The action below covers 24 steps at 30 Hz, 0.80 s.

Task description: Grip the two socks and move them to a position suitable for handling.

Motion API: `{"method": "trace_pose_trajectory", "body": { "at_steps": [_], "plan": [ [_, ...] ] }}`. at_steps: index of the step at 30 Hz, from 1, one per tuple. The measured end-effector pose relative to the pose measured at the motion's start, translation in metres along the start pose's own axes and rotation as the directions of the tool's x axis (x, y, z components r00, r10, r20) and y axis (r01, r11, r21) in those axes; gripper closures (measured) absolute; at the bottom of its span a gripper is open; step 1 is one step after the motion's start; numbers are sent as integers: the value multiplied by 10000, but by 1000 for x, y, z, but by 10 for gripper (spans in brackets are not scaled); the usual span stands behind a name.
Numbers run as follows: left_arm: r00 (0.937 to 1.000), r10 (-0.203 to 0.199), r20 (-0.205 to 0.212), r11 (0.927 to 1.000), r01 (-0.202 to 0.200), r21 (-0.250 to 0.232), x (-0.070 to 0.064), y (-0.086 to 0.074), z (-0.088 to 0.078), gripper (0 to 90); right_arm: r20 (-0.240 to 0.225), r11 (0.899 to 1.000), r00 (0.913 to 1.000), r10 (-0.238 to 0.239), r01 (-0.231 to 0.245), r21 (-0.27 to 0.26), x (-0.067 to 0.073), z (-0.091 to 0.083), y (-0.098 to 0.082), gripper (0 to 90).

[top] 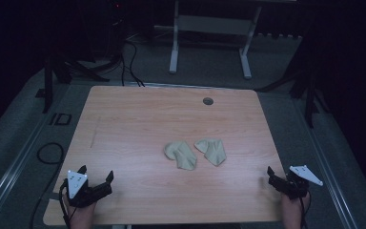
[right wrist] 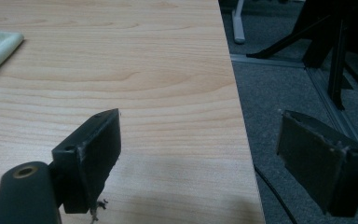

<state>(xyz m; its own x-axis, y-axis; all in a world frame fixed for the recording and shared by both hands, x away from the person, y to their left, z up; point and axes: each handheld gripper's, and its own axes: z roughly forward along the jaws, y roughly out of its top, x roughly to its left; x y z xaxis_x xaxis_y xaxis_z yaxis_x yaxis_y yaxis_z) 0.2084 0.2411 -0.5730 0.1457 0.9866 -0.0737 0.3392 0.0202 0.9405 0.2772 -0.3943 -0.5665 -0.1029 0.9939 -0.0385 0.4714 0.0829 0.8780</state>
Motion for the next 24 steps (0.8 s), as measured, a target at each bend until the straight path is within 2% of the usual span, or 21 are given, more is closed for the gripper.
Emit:
{"method": "trace_pose_trajectory", "body": {
  "at_steps": [8, 12, 18, 22, 24],
  "plan": [
    [10000, -38, 1, 10000, 38, -25, -1, 0, -1, 22, 134, 9989, 9998, -165, 159, 446, 0, 2, 1, 137],
    [10000, -81, -32, 10000, 81, -26, 0, 0, -1, 22, 137, 9949, 9998, -115, 100, 1001, 1, 6, 2, 137],
    [9997, -205, -100, 9998, 205, -42, 2, 0, -3, 22, -694, 9867, 9975, 128, -13, 1626, 11, 11, 12, 136],
    [9996, -250, -101, 9997, 250, -67, 2, 0, -4, 22, -1614, 9794, 9869, 61, 267, 2002, 23, 18, 20, 135],
    [9997, -226, -100, 9997, 225, -29, 2, -1, -4, 22, -1730, 9783, 9849, 27, 333, 2045, 27, 20, 22, 134]
  ]
}}
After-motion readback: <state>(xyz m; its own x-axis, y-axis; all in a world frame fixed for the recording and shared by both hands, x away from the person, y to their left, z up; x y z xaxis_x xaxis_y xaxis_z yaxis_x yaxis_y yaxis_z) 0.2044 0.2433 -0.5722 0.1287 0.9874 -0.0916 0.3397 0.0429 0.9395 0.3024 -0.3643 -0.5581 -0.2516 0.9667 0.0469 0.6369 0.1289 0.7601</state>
